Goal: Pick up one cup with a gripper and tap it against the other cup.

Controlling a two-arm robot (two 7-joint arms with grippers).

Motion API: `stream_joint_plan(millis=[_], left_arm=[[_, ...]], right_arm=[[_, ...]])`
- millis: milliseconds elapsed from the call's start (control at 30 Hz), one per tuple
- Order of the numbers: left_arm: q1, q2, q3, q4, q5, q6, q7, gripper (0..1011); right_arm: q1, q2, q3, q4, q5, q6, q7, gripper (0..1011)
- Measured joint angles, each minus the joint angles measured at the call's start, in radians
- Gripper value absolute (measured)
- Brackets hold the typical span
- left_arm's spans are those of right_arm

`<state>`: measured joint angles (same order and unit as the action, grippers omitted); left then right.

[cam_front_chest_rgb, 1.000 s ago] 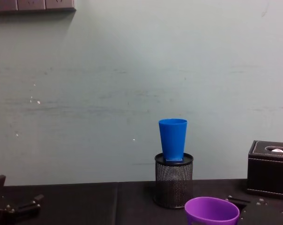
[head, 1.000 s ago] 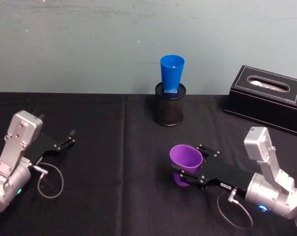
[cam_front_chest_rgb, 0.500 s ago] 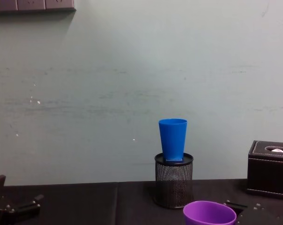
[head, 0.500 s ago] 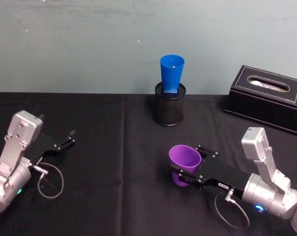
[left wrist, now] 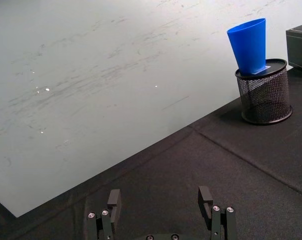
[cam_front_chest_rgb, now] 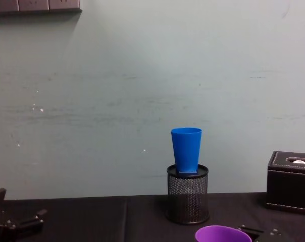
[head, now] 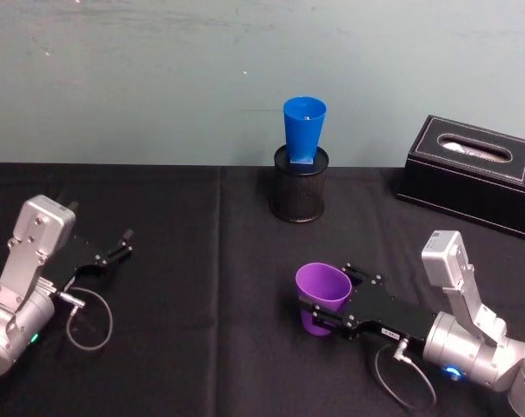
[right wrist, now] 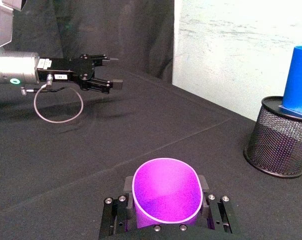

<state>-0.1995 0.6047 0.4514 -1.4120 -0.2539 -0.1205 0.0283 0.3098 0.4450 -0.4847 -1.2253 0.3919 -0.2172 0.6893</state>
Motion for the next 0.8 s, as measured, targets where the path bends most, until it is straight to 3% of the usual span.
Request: stream_joint_plan(millis=[400,800], left_arm=[[0.0,0.0,0.0,0.0,0.0,0.0,0.0,1011],[0.0,0.0,0.0,0.0,0.0,0.0,0.0,1011]], right_arm=[[-0.001,0.002,0.0,-0.004,0.0,0.0,-0.001,724],[-0.002,0.003,0.0,-0.006,0.0,0.0,-0.002,1003]])
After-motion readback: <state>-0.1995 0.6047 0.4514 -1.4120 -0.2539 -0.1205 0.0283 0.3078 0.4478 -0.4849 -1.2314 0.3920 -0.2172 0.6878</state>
